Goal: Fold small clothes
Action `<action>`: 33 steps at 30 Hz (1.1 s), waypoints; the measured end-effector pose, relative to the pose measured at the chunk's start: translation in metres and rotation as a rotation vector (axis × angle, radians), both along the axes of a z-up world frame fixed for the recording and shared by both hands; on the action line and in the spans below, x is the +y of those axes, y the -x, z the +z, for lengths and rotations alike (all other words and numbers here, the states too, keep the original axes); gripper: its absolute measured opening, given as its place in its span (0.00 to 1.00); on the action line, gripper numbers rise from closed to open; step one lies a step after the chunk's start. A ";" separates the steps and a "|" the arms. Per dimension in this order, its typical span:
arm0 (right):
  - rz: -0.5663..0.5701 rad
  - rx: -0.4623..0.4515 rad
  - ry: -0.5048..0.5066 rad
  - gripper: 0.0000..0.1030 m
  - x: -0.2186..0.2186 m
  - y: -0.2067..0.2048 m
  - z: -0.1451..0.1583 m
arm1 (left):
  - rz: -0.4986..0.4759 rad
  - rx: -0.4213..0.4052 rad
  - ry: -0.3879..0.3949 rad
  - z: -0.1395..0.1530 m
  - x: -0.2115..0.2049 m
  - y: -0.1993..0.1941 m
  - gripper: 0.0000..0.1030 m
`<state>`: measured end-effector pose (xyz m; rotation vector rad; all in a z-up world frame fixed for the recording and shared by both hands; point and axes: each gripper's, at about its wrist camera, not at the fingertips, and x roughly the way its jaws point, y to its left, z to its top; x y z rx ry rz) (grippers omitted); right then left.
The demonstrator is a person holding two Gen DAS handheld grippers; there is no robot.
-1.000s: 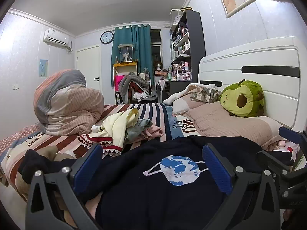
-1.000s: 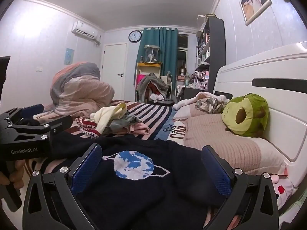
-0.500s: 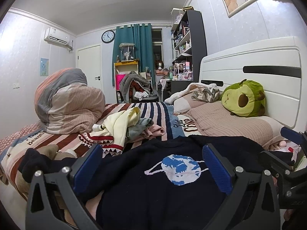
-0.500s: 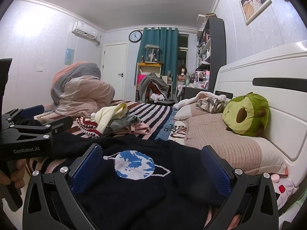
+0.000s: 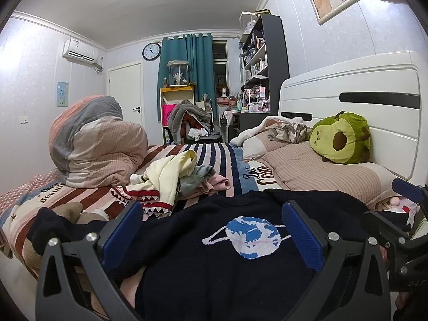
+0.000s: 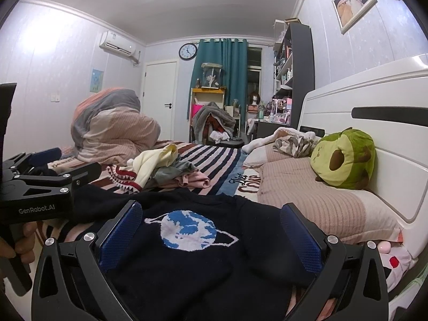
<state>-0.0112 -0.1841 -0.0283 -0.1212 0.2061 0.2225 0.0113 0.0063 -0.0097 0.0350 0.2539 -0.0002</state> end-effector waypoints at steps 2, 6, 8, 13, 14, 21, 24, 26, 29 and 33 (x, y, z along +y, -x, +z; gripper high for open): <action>0.000 0.000 -0.001 0.99 0.000 0.000 0.000 | 0.001 0.000 0.001 0.000 0.000 0.000 0.99; 0.000 0.001 -0.002 0.99 -0.001 0.000 0.001 | 0.000 0.000 -0.001 0.000 0.000 0.000 0.99; -0.001 0.001 -0.002 0.99 -0.001 0.000 0.000 | 0.000 0.000 0.001 0.000 0.000 0.000 0.99; 0.001 0.001 -0.004 0.99 -0.002 0.000 0.000 | 0.002 -0.001 0.000 0.001 0.001 0.000 0.99; 0.000 0.001 -0.005 0.99 -0.002 0.000 0.000 | 0.003 -0.001 0.000 0.001 0.001 0.000 0.99; 0.003 0.003 -0.006 0.99 -0.003 -0.001 0.001 | 0.011 -0.003 0.010 0.004 0.006 0.001 0.99; 0.005 -0.008 -0.005 0.99 -0.002 0.001 0.000 | 0.021 -0.006 0.017 0.004 0.011 0.001 0.99; 0.004 -0.029 -0.002 0.99 0.005 0.005 -0.004 | 0.026 -0.007 0.023 0.003 0.015 0.001 0.99; -0.017 -0.060 -0.002 0.99 0.014 0.012 -0.012 | 0.037 -0.008 0.044 0.001 0.028 0.002 0.99; 0.006 -0.006 0.012 0.99 0.031 0.003 -0.018 | 0.058 -0.003 0.076 -0.002 0.051 0.002 0.99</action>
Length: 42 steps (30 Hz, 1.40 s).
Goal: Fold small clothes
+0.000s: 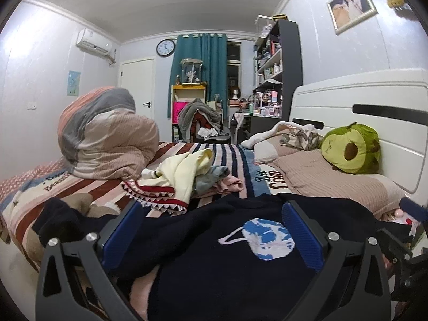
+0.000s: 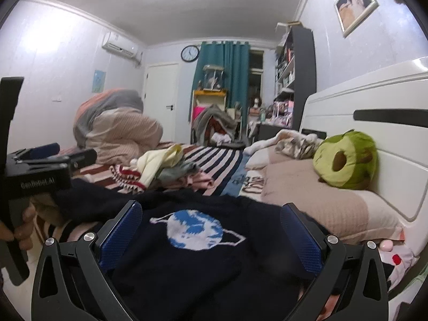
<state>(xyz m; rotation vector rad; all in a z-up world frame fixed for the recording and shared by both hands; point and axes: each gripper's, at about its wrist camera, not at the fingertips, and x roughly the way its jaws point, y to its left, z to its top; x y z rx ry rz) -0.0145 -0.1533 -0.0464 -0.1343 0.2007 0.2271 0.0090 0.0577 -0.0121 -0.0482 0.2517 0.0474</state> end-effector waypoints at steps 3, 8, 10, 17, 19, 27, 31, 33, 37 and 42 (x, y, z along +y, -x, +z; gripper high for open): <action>0.004 0.032 0.001 0.99 0.005 -0.005 -0.003 | 0.030 0.014 0.028 -0.005 0.027 -0.001 0.99; 0.027 0.110 0.014 0.99 0.021 -0.017 -0.010 | 0.140 0.021 0.068 -0.017 0.089 0.001 0.99; 0.038 0.139 0.019 0.99 0.030 -0.022 -0.014 | 0.221 0.028 0.110 -0.024 0.127 0.004 0.99; 0.046 0.187 0.053 1.00 0.043 -0.037 -0.019 | 0.448 0.097 0.255 -0.067 0.240 0.012 0.99; 0.056 0.194 0.055 1.00 0.048 -0.039 -0.019 | 0.442 0.098 0.280 -0.077 0.253 0.014 0.96; 0.087 0.215 0.083 1.00 0.067 -0.045 -0.022 | 0.235 0.081 0.277 -0.086 0.237 -0.002 0.77; 0.088 0.221 0.089 0.99 0.068 -0.045 -0.024 | 0.204 0.097 0.255 -0.084 0.225 -0.015 0.56; 0.087 0.220 0.085 0.99 0.067 -0.045 -0.024 | 0.198 0.112 0.234 -0.083 0.222 -0.023 0.40; 0.089 0.226 0.060 1.00 0.061 -0.046 -0.026 | 0.184 0.116 0.201 -0.077 0.211 -0.024 0.14; 0.096 0.234 0.030 1.00 0.052 -0.045 -0.029 | 0.148 0.086 0.149 -0.058 0.189 -0.021 0.12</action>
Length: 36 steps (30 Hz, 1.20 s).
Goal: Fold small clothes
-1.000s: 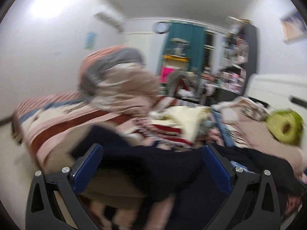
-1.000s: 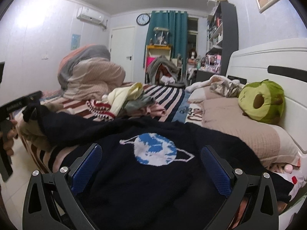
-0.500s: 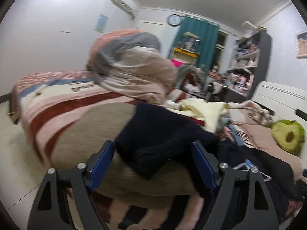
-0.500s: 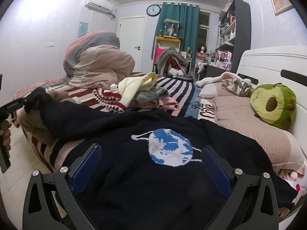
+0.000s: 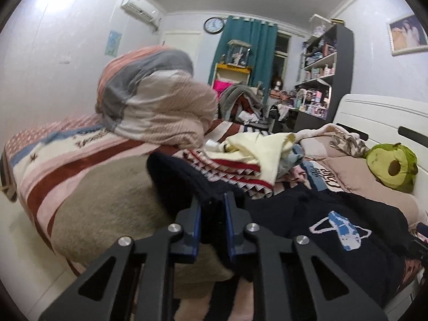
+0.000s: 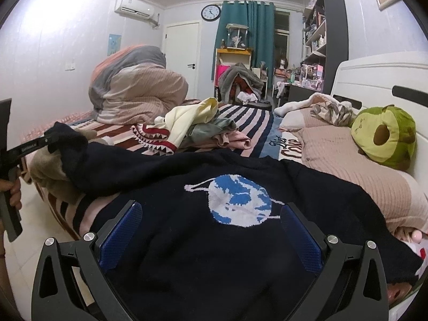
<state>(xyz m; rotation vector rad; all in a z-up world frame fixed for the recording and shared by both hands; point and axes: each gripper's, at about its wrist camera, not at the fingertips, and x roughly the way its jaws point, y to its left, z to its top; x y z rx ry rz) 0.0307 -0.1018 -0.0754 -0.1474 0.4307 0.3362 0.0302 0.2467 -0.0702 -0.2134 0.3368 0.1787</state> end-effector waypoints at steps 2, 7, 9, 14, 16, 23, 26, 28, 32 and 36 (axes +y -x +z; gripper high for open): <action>-0.001 0.001 -0.012 1.00 -0.005 0.000 -0.001 | -0.026 -0.015 -0.018 0.009 -0.012 0.000 0.12; -0.013 -0.003 -0.054 1.00 -0.025 0.005 -0.003 | -0.152 -0.053 -0.031 0.031 -0.054 -0.002 0.11; -0.022 -0.003 -0.070 1.00 -0.035 0.006 -0.005 | -0.218 -0.065 -0.051 0.037 -0.080 -0.004 0.11; -0.061 0.003 -0.123 0.99 -0.072 0.011 -0.013 | -0.445 -0.082 -0.061 0.048 -0.154 -0.012 0.11; -0.083 0.009 -0.140 1.00 -0.088 0.012 -0.017 | -0.541 -0.061 -0.014 0.047 -0.179 -0.016 0.11; -0.191 0.050 -0.177 0.99 -0.150 0.016 -0.037 | -0.810 0.106 0.028 0.003 -0.283 -0.030 0.11; -0.235 0.074 -0.142 0.99 -0.165 0.016 -0.047 | -0.890 0.202 0.054 -0.021 -0.308 -0.033 0.11; -0.257 0.092 -0.128 0.99 -0.174 0.015 -0.053 | -0.929 0.239 0.074 -0.028 -0.311 -0.034 0.11; -0.259 0.113 -0.139 0.99 -0.179 0.013 -0.056 | -0.956 0.228 0.104 -0.025 -0.294 -0.020 0.31; -0.197 0.114 -0.129 0.99 -0.161 0.006 -0.052 | -0.803 0.161 0.074 -0.005 -0.242 -0.010 0.57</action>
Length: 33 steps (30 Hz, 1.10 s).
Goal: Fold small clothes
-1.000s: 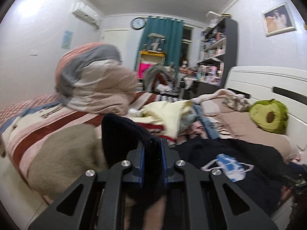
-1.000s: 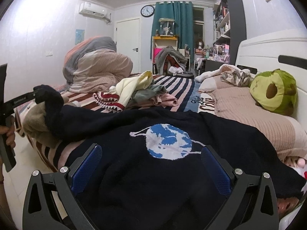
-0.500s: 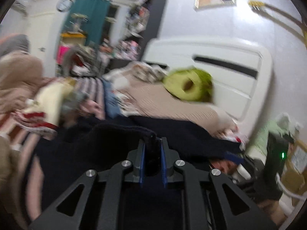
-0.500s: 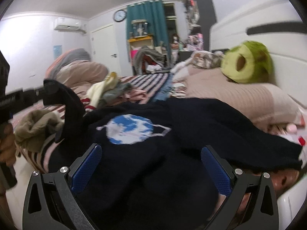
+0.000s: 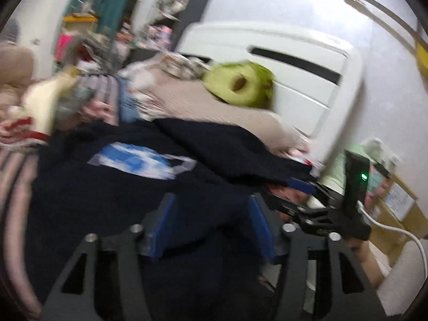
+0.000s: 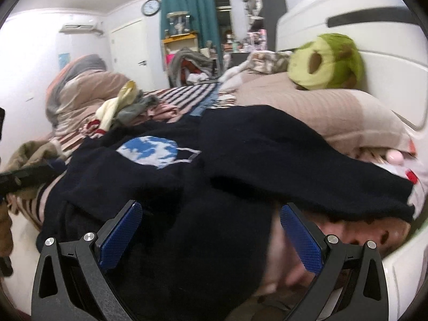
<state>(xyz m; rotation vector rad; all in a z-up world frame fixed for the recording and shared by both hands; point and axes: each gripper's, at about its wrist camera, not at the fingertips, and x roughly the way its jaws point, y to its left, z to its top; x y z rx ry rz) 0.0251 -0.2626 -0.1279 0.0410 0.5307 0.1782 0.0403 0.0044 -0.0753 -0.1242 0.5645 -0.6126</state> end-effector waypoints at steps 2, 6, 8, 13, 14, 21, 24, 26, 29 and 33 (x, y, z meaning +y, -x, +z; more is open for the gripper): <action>0.043 -0.008 0.000 0.99 0.014 -0.006 0.004 | 0.135 -0.023 -0.058 0.004 0.021 -0.006 0.67; 0.140 0.000 -0.013 0.99 0.040 -0.028 0.005 | 0.351 -0.035 -0.156 0.001 0.054 -0.013 0.72; 0.175 0.051 0.010 0.99 0.055 -0.048 -0.001 | 0.411 -0.027 -0.169 -0.005 0.066 -0.014 0.74; 0.184 0.234 0.020 0.89 0.076 -0.084 -0.034 | 0.481 0.008 -0.174 -0.023 0.085 -0.023 0.77; 0.164 0.215 0.049 0.73 0.078 -0.082 -0.036 | 0.486 0.016 -0.177 -0.027 0.085 -0.026 0.77; 0.133 0.112 0.012 0.08 0.058 -0.067 -0.016 | 0.486 0.034 -0.188 -0.034 0.087 -0.029 0.77; 0.076 0.049 0.020 0.07 0.046 -0.054 -0.001 | 0.488 0.022 -0.199 -0.029 0.081 -0.026 0.77; 0.027 0.013 0.045 0.07 0.036 -0.044 0.009 | 0.483 0.016 -0.206 -0.026 0.076 -0.025 0.77; -0.015 0.021 0.050 0.07 0.017 -0.031 0.015 | 0.472 0.000 -0.223 -0.019 0.065 -0.021 0.77; -0.016 0.112 -0.007 0.07 -0.010 -0.015 0.003 | 0.459 -0.019 -0.251 -0.012 0.049 -0.018 0.81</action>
